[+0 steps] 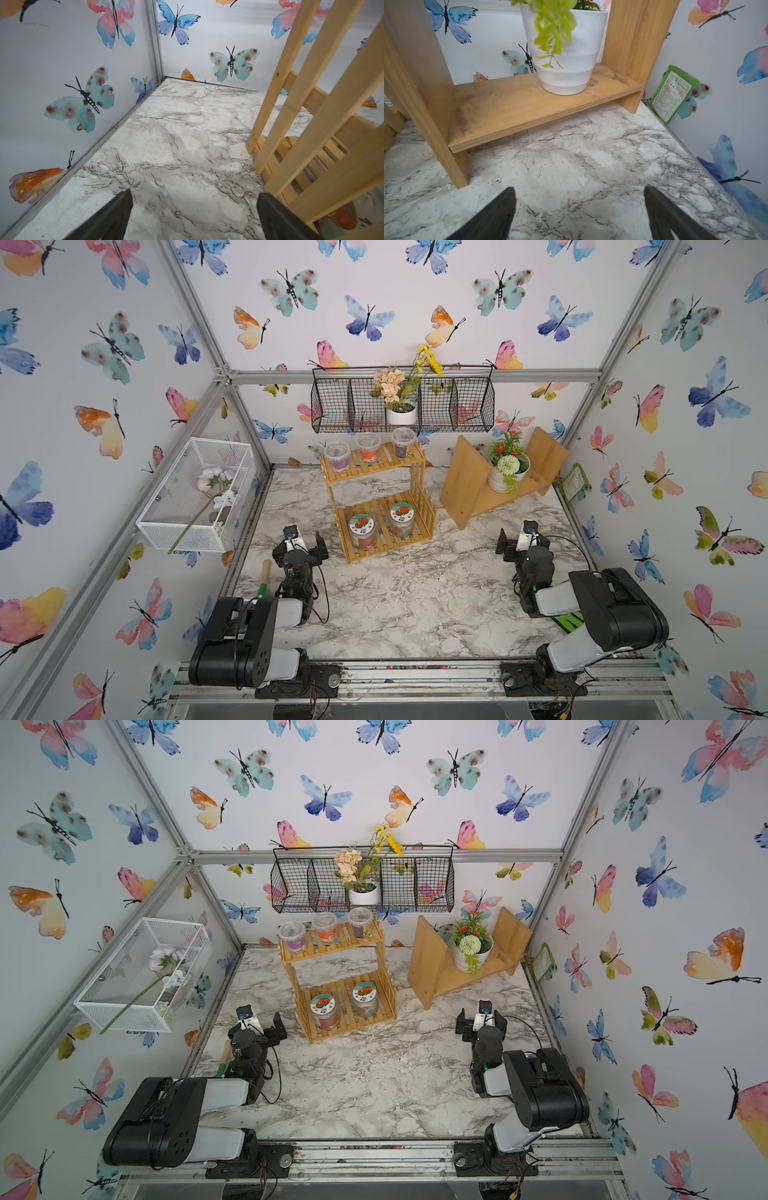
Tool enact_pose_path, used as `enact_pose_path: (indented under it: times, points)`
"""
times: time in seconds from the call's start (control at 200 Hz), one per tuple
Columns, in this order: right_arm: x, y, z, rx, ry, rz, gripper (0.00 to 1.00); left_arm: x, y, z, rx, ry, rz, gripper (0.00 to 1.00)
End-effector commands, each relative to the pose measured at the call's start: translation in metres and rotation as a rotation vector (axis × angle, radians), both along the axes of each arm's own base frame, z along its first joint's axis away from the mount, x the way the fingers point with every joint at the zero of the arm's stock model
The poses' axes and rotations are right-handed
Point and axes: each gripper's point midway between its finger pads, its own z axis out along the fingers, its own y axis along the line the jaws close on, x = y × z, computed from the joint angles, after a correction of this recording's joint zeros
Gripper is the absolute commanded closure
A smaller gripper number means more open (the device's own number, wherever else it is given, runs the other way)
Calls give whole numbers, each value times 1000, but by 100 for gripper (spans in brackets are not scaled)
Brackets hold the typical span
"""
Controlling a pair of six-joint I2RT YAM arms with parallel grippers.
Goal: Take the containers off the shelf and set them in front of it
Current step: Adjust the shelf at the center of the board.
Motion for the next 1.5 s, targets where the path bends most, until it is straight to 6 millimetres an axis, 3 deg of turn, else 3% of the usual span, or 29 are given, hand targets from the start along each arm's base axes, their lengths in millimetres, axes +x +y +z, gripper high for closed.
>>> enact_pose_path:
  times: [0.0,0.25,0.37,0.531,0.741,0.871,1.151,1.292,1.492]
  points:
    - [6,10,16,-12,6,59,2,12,-2,18,26,34,-6,0]
    - [19,20,46,54,146,88,2,10,-21,45,-58,86,-98,1]
    - [20,38,57,101,234,165,2,4,-35,58,-98,124,-153,1]
    - [13,86,91,77,252,319,2,-5,-59,74,-125,182,-274,1]
    - [3,162,116,45,346,534,2,-17,-88,96,-155,222,-405,1]
    - [3,197,127,74,381,600,2,-19,-101,105,-203,238,-463,0]
    - [27,238,123,86,448,614,1,-7,-109,94,-260,323,-465,4]
    - [40,248,105,86,535,605,2,0,-107,88,-278,365,-423,6]
    - [54,258,98,106,572,595,2,11,-108,76,-268,432,-374,12]
